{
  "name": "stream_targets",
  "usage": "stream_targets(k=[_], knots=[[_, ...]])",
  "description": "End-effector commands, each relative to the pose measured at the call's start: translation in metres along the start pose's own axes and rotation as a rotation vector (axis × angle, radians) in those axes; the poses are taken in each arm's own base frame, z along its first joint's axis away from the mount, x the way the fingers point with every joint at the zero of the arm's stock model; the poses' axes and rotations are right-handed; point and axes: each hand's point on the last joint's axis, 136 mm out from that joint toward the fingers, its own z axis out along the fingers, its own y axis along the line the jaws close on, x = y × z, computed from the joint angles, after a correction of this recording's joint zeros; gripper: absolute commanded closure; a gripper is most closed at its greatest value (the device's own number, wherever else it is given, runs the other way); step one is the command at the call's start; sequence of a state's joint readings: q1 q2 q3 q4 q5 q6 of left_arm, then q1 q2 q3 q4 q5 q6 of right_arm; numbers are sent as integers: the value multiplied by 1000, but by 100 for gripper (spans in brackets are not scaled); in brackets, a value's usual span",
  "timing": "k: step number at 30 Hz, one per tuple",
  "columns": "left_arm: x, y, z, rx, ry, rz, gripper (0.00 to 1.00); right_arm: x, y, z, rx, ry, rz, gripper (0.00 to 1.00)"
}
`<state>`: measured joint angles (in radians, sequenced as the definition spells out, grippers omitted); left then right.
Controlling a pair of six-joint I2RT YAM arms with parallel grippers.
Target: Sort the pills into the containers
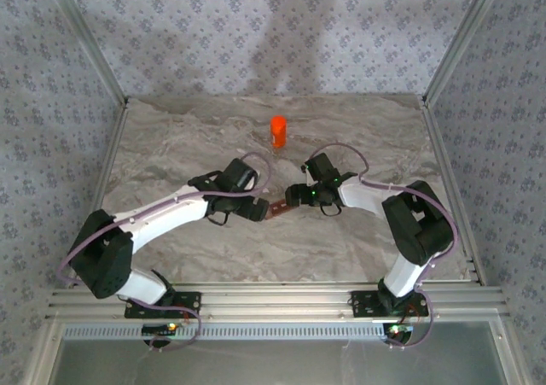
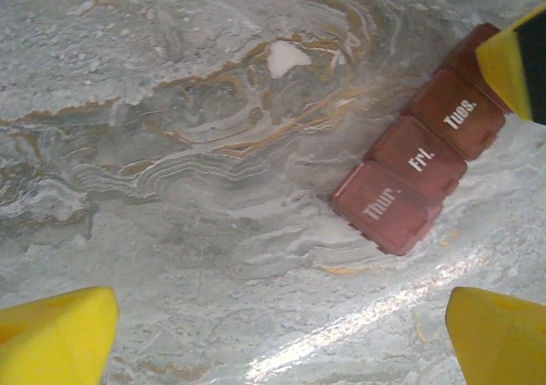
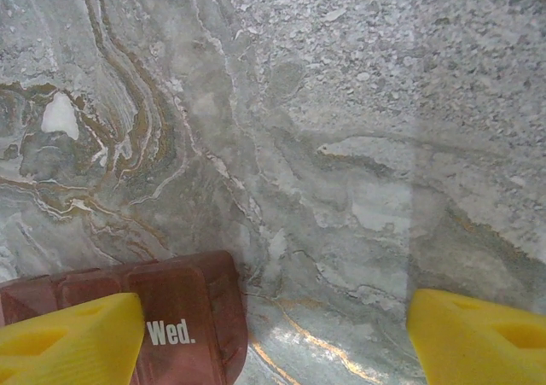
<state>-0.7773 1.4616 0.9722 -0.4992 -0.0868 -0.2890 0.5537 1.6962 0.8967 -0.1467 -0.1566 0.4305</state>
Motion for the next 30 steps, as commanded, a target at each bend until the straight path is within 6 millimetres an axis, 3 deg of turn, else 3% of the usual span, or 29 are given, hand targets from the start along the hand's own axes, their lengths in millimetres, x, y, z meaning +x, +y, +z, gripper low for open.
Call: stream_targets(k=[1,5,9,20,30], knots=[[0,-12,0,2,21,95,2,20,-10,12,12,57,31,16],[6,-24,9,7,55,160,2,21,-10,13,10,57,34,16],[9,-23,20,-18,76,174,2,22,-10,13,7,57,40,16],[-7,-2,40,-156,82,194,2,26,-11,14,3,61,46,17],[-24,32,51,-181,75,102,2,31,-12,17,6,73,47,17]])
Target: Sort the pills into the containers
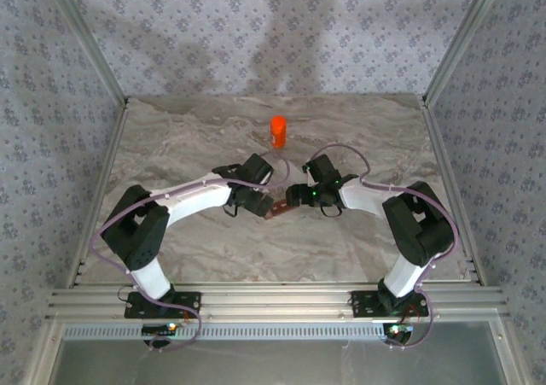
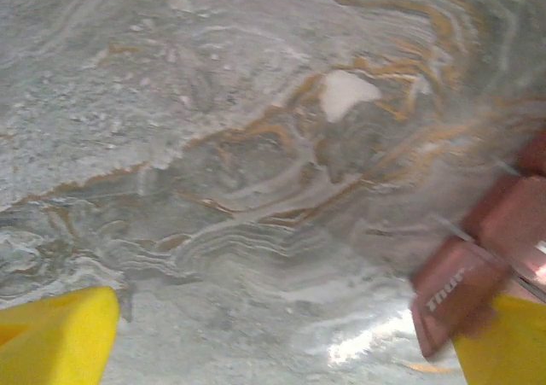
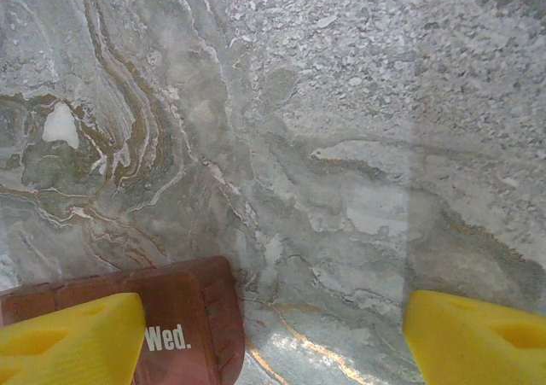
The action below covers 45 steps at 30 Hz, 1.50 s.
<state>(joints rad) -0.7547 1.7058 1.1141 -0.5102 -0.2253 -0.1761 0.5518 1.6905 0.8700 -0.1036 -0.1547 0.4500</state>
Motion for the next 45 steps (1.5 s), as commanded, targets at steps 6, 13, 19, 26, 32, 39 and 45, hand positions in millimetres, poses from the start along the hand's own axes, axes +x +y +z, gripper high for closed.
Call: stream_targets(k=[6,13,19,26,32,39,45], knots=[[-3,9,20,-3,25,-31,2,34,-10,16,12,97,30,17],[-18,9,0,23,-30,-75,2,31,-5,12,6,93,21,17],[-40,6,-42,100,-151,-162,2,21,4,1,-16,75,9,17],[-44,3,-73,186,-245,-279,2,4,19,-17,-62,36,-1,16],[-35,6,-77,205,-274,-348,2,4,27,-16,-100,40,18,16],[-23,6,-70,281,-288,-487,2,9,36,-6,-122,56,25,16],[-10,8,-55,348,-274,-613,2,11,48,-3,-137,64,5,16]])
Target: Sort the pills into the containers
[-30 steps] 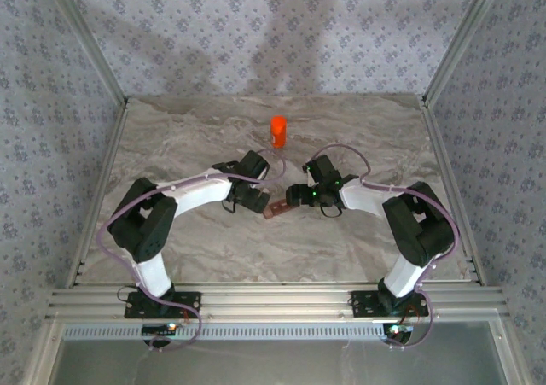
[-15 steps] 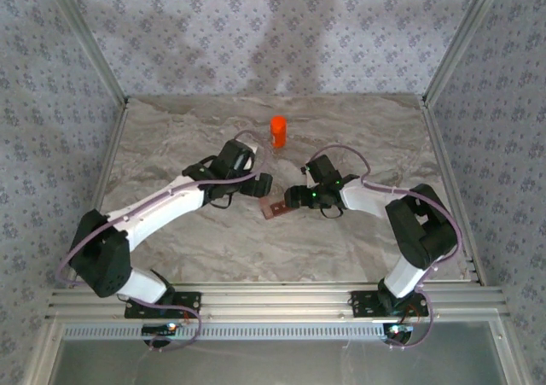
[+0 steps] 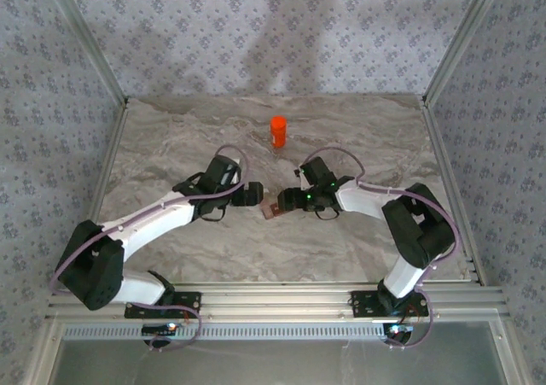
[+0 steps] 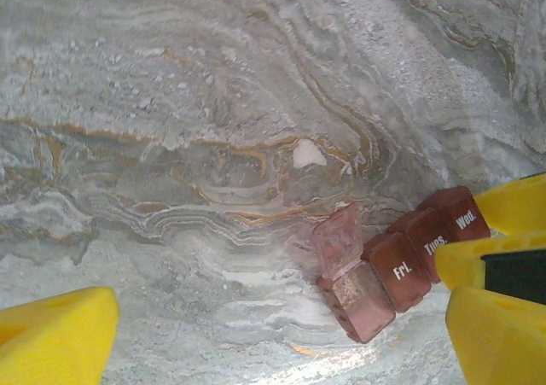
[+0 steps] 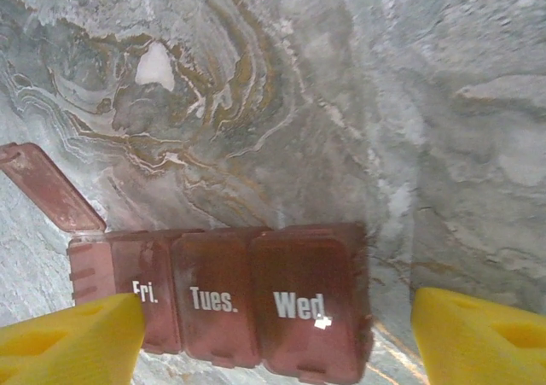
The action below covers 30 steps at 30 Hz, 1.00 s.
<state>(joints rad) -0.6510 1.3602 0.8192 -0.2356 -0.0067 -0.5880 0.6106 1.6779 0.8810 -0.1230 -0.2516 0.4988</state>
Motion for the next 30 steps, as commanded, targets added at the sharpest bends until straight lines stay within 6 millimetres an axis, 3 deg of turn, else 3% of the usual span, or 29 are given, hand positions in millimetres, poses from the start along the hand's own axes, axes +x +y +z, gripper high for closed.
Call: stream_targets(k=[1,13,30], knots=[[-4,-8,-1,80,-28,-93,2,-4,14,2,-28,3,0,17],[2,-8,12,99,-10,-125,2,6,32,2,-65,13,-27,17],[-18,-5,15,90,-32,-136,2,40,56,12,-84,71,-87,17]])
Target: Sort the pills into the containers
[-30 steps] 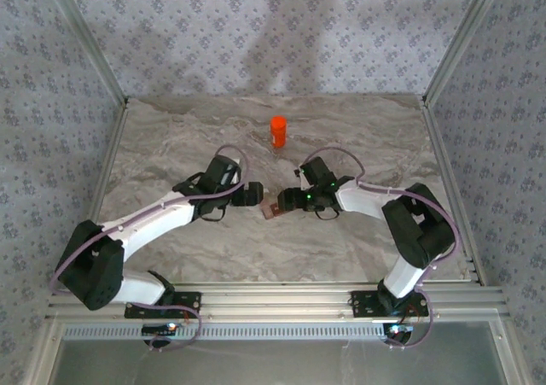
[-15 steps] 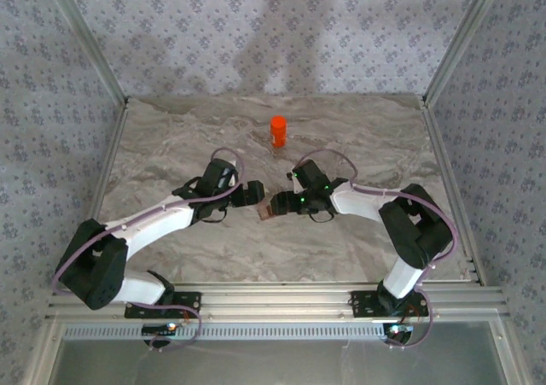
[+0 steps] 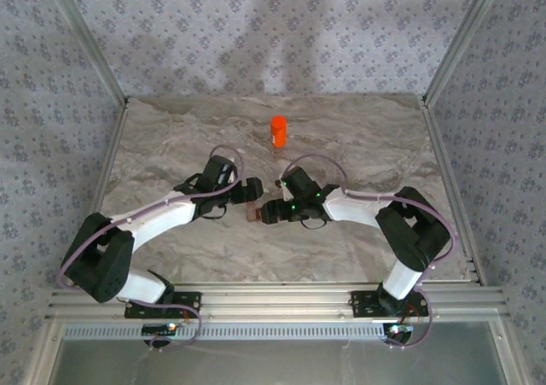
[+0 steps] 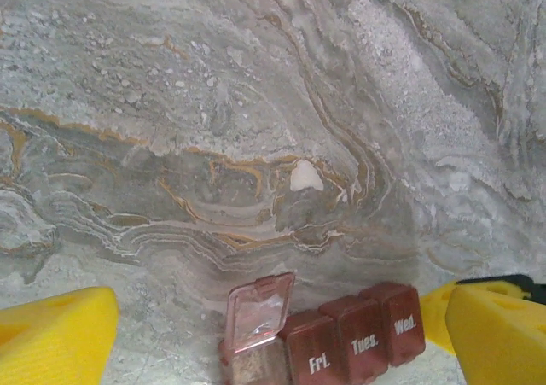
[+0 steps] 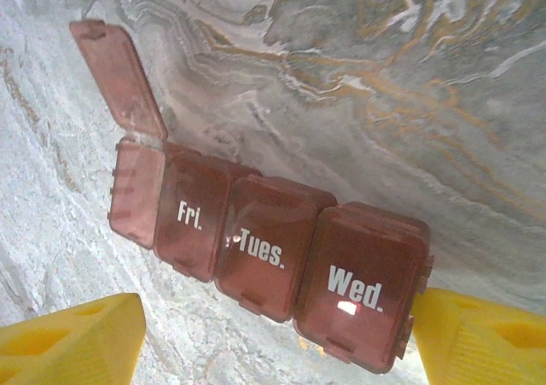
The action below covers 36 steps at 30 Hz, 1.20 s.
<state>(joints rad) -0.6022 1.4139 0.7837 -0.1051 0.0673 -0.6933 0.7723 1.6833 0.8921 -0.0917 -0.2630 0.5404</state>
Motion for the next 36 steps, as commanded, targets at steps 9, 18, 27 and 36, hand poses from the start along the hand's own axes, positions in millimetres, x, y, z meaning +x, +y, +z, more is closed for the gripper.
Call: stream_targets(k=[9,18,27,36], knots=[[10,0,-2,45,7,-36,2,-12,-33,-42,60,-76,71,15],[42,0,8,41,53,-41,2,-34,-80,-91,128,-193,189,14],[62,-15,21,54,83,-24,2,-39,-100,-105,132,-239,249,14],[68,-33,28,78,92,-5,2,-36,-104,-106,131,-241,261,14]])
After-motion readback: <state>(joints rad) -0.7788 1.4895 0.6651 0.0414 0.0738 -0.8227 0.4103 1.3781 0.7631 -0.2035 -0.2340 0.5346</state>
